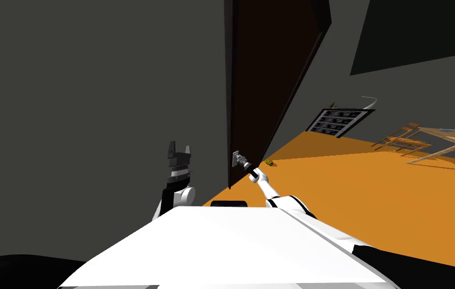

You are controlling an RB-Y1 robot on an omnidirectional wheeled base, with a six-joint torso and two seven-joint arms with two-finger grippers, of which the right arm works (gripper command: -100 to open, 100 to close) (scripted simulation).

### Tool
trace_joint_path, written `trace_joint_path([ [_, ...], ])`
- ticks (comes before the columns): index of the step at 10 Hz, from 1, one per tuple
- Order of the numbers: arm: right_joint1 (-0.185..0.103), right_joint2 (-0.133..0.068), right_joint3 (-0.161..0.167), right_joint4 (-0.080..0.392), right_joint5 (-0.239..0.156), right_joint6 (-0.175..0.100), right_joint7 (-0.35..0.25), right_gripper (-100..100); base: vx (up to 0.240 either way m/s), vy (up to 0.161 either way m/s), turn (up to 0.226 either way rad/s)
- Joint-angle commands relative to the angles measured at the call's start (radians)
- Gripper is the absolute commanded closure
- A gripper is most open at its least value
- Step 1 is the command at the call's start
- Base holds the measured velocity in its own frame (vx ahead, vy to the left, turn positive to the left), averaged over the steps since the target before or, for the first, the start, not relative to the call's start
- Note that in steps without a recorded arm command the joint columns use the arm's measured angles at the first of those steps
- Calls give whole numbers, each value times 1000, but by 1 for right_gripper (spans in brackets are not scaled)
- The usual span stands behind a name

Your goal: Pull the door open

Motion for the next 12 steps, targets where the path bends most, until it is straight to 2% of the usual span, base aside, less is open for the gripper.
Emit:
trace_joint_path([
  [1,5,5,5,3,2,-2,-1,100,-20,-23,25],
  [4,5,5,5,3,2,-2,-1,100,-9,-5,-3],
  [5,7,1,-3,-1,-33,32,-7,100,-15,-5,-8],
  [8,13,3,-14,-9,-117,110,-23,100,-28,0,-1],
  [9,13,3,-14,-9,-123,110,-23,100,-27,0,-15],
  [10,16,5,-19,-13,-161,146,-30,100,-25,-4,2],
  [11,16,5,-19,-13,-166,146,-30,100,-19,-5,8],
  [12,19,6,-24,-17,-202,181,-37,100,-17,-9,-7],
])
